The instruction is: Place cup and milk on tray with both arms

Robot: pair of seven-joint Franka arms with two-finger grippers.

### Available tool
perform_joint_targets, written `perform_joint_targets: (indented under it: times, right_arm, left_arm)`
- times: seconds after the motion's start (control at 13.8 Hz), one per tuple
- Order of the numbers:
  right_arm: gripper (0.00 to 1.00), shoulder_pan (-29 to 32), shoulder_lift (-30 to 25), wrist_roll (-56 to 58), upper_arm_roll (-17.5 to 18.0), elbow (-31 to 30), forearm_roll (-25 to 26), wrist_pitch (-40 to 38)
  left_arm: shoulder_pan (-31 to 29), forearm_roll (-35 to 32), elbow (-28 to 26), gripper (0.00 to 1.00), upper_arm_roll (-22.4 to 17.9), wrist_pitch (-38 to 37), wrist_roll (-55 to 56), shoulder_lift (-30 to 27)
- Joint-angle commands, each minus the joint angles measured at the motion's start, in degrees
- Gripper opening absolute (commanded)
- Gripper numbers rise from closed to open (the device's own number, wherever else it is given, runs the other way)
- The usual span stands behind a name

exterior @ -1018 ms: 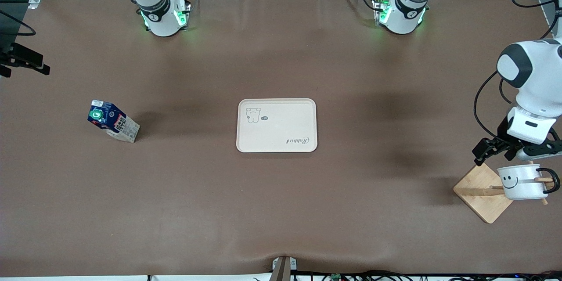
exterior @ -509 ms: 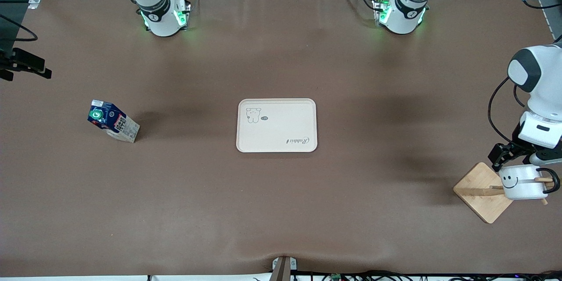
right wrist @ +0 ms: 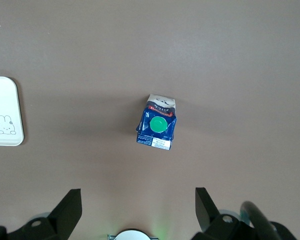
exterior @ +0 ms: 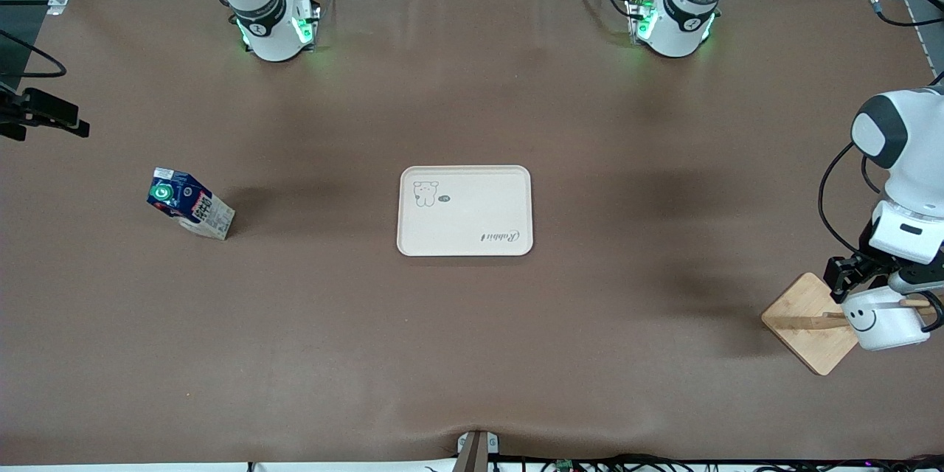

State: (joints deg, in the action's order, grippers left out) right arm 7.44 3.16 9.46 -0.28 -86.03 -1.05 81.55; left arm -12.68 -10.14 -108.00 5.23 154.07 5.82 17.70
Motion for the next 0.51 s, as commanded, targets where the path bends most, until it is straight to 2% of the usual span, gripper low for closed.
perform_joint_targets:
  times: [0.0, 0.15, 0.44]
  right_arm:
    - [1.0, 1.1, 1.0, -0.3, 0.9, 1.5, 1.0, -0.4]
    - [1.0, 1.1, 1.1, -0.2, 0.9, 1.5, 1.0, -0.4]
    - [1.0, 1.6, 5.6, -0.2, 0.8, 1.7, 1.3, -0.3]
  left_arm:
    - [0.1, -1.3, 1.0, 0.52, 0.5, 0.6, 0.7, 0.5]
    - [0.6, -1.2, 1.0, 0.52, 0.5, 0.6, 0.8, 0.5]
    - [1.3, -1.2, 1.0, 0.5, 0.5, 1.0, 1.0, 0.4]
